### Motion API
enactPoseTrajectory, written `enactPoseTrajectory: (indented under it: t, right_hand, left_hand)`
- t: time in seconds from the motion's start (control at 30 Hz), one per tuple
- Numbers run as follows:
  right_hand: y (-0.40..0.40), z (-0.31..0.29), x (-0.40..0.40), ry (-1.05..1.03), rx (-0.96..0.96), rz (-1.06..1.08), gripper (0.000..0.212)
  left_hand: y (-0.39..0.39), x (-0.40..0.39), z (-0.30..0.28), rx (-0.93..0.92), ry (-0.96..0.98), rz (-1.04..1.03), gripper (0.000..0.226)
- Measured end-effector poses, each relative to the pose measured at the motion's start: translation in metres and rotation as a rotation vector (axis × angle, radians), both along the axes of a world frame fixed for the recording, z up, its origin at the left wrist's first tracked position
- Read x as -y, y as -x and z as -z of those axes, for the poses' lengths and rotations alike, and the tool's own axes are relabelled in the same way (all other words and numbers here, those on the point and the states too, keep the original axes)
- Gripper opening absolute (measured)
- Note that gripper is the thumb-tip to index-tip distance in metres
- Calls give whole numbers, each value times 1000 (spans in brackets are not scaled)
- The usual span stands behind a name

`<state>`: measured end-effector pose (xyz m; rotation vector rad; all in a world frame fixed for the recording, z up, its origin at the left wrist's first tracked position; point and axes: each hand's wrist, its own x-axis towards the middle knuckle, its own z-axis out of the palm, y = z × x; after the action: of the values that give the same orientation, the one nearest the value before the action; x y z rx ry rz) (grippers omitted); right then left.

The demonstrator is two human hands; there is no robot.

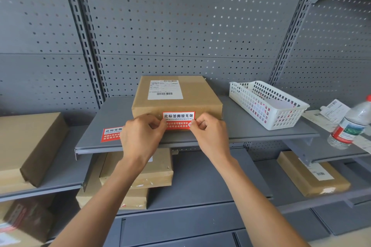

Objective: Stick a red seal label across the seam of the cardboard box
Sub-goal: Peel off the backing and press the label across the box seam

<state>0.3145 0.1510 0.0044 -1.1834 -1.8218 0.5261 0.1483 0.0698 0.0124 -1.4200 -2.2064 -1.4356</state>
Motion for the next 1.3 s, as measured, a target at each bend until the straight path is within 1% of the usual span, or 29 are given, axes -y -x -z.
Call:
enactPoseTrajectory:
  t: [0.1,0.17,0.23,0.33,0.4,0.43,0.47,0.57,0.6,0.67,0.73,0.9,1.1,1.3]
  right_hand:
    - [-1,-1,0,-16,6,16,27]
    - [-2,-1,2,-53,22,19,22]
    - [-3,-2,5,-121,25,37,23]
    - [-3,-4,10,-254,-78,102,25]
    - [-2,-4,12,-356,-116,165,24]
    - [0,-4,11,-370,-101,202,30]
    - [1,-4,9,-354,-77,227,41]
    - [7,-4,6,-223,-86,186,76]
    - [9,-3,5,-185,-105,159,83]
    - [14,-2,4,-140,-123,129,90]
    - [19,-1,4,-126,-128,128,90]
    - [24,-8,7,-152,-63,199,83]
    - [24,-42,12,-230,-20,252,75]
    - [21,-61,13,-226,-3,234,65]
  left_hand:
    - [1,1,2,-82,-31,-22,33]
    - [2,3,1,-118,-87,-18,30]
    - [4,3,1,-148,-155,-7,23]
    - [8,4,1,-114,-277,28,17]
    - [11,4,0,-52,-300,24,23]
    - [11,3,-1,-15,-282,25,31]
    - [12,1,-2,23,-247,32,40]
    - [11,-6,-2,62,-135,66,60]
    - [9,-9,-2,61,-115,79,64]
    - [6,-14,-2,88,-91,104,68]
    - [3,-17,-2,114,-83,115,68]
    - [1,-15,-12,77,-105,89,61]
    - [-5,-8,-41,18,-142,39,58]
    - [2,-6,-54,7,-144,56,50]
